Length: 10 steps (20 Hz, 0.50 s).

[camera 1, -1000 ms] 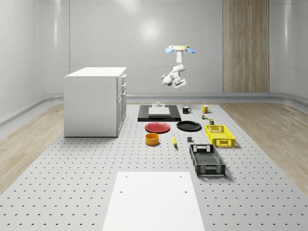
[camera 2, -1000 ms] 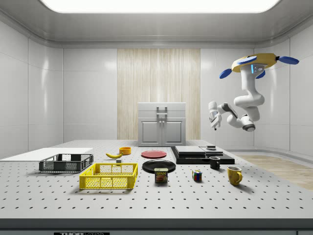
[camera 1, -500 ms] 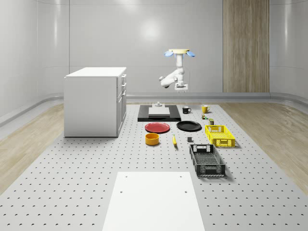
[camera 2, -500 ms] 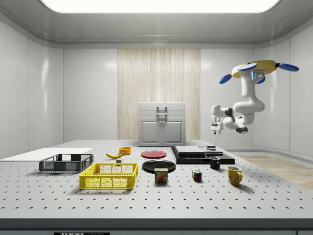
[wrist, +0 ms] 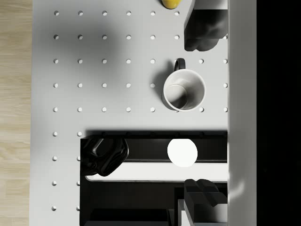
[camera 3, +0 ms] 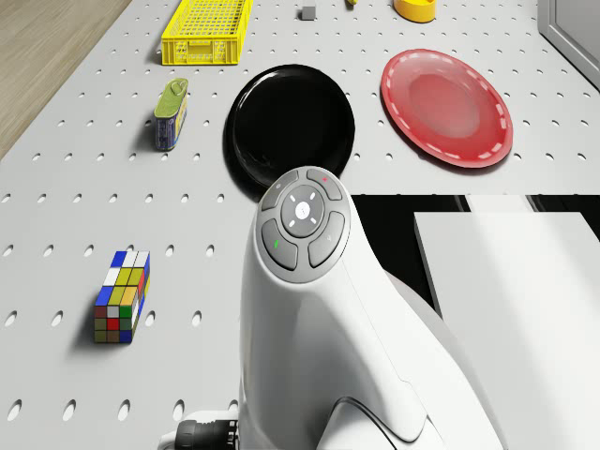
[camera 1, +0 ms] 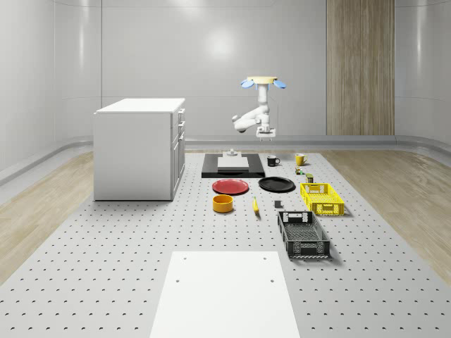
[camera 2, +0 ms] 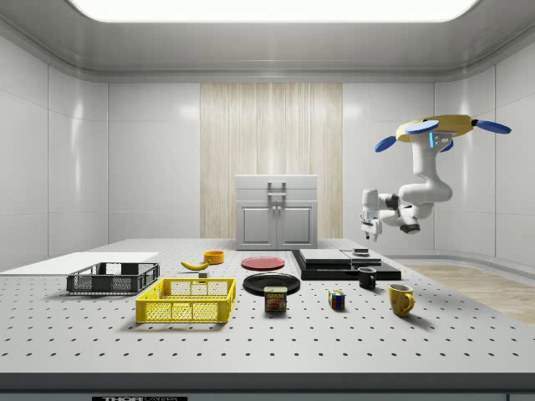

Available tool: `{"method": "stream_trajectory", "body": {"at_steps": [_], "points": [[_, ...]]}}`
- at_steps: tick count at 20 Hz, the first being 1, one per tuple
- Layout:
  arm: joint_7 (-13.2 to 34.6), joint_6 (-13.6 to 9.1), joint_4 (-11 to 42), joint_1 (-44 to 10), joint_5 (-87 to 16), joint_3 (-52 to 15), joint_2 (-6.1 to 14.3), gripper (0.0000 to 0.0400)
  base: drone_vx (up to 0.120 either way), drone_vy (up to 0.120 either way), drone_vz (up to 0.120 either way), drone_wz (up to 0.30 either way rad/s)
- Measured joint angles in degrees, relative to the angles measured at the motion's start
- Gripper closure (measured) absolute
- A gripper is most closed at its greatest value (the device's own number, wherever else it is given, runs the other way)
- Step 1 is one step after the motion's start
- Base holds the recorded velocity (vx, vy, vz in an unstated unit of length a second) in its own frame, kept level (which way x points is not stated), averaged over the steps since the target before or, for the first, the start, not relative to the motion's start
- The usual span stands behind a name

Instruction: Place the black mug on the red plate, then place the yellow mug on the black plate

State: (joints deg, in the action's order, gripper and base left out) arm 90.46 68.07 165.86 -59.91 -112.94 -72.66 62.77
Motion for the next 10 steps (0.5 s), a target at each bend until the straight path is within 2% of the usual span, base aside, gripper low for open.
{"method": "stream_trajectory", "body": {"at_steps": [7, 10], "points": [[0.94, 1.71, -0.14, -1.07, 1.04, -0.86, 2.17, 0.0, 0.114, 0.0, -0.12, 0.0], [1.26, 2.48, -0.2, -1.43, 1.5, -1.17, 3.05, 0.0, 0.0, 0.0, -0.12, 0.0]]}}
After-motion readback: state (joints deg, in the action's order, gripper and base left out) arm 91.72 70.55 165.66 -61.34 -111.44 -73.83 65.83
